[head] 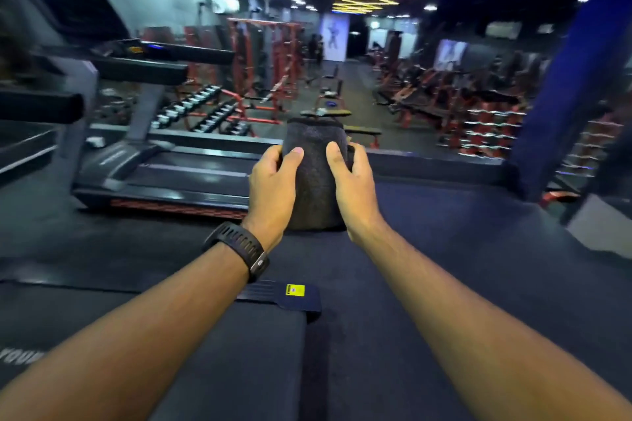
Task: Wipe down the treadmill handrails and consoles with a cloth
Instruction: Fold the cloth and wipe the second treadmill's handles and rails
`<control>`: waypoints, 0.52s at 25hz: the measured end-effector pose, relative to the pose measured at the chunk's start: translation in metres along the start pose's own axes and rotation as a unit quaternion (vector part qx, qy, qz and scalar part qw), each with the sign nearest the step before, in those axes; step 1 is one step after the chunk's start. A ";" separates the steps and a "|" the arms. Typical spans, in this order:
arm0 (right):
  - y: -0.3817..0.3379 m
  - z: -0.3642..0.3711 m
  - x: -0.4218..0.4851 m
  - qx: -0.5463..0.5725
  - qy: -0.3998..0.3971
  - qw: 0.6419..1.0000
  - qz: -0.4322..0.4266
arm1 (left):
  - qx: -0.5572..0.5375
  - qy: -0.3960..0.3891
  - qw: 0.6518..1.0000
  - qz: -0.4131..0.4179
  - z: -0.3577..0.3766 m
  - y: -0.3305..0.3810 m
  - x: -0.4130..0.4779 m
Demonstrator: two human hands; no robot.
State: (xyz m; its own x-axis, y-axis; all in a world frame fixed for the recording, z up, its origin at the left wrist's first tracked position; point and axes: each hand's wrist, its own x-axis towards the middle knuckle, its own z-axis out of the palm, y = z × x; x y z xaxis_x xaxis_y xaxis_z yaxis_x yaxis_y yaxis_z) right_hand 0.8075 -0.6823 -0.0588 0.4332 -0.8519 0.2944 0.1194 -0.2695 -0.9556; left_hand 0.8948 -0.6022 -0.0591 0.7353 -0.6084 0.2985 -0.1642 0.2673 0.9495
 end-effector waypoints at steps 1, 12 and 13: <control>0.005 0.009 0.013 0.004 -0.028 1.000 -0.003 | 0.000 0.031 1.000 0.003 -0.004 -0.003 0.008; 0.042 0.167 0.135 0.088 -0.264 0.960 -0.016 | 0.082 0.297 0.950 0.058 -0.086 -0.037 0.120; 0.043 0.184 0.141 0.099 -0.286 0.953 -0.011 | 0.095 0.320 0.941 0.055 -0.096 -0.037 0.128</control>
State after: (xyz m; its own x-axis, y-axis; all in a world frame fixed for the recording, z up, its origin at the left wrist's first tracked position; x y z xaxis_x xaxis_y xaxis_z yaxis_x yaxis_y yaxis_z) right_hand 1.0380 -0.7312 -0.0613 0.8383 -0.4469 0.3123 0.2762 -0.1458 -0.9500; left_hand 1.0584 -0.6185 -0.0649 0.9424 0.0056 0.3343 -0.3322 0.1280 0.9345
